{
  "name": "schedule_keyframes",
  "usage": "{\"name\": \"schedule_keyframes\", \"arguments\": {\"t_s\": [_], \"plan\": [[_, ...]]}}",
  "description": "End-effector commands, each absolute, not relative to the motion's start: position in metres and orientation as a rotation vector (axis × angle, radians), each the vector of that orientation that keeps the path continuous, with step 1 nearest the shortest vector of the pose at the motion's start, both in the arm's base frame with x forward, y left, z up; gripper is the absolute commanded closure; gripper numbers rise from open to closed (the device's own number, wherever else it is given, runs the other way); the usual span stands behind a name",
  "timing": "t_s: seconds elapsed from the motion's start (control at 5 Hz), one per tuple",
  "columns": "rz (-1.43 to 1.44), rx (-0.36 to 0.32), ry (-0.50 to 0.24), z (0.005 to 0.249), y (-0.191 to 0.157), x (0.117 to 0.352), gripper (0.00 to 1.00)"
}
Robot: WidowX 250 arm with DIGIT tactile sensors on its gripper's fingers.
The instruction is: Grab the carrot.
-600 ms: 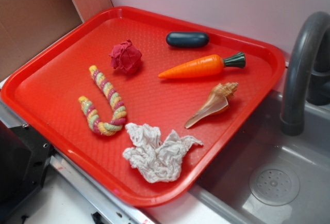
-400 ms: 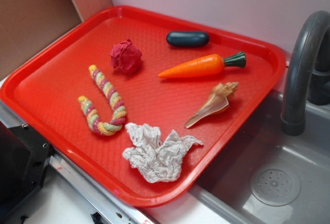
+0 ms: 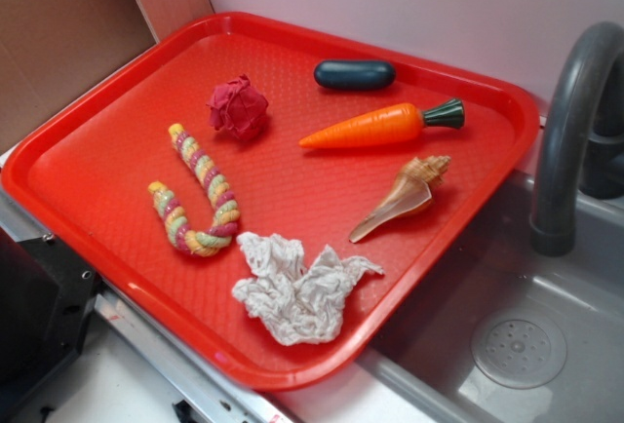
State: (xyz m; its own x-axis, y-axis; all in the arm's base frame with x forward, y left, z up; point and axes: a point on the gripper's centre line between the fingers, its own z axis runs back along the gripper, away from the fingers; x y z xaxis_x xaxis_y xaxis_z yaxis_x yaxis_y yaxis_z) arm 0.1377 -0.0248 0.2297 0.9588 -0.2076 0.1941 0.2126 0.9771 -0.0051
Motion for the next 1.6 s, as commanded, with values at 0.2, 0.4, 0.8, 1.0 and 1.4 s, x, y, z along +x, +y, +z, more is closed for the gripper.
{"name": "schedule_keyframes", "arguments": {"t_s": [0.2, 0.4, 0.8, 1.0, 1.4], "plan": [[-0.494, 0.072, -0.220, 0.166, -0.063, 0.222, 0.00], [-0.518, 0.094, -0.209, 0.135, -0.077, 0.247, 0.00], [-0.524, 0.095, -0.169, 0.093, -0.085, 0.280, 0.00], [-0.517, 0.092, -0.159, 0.080, -0.090, 0.291, 0.00], [-0.554, 0.064, -0.110, 0.055, -0.101, 0.306, 0.00]]}}
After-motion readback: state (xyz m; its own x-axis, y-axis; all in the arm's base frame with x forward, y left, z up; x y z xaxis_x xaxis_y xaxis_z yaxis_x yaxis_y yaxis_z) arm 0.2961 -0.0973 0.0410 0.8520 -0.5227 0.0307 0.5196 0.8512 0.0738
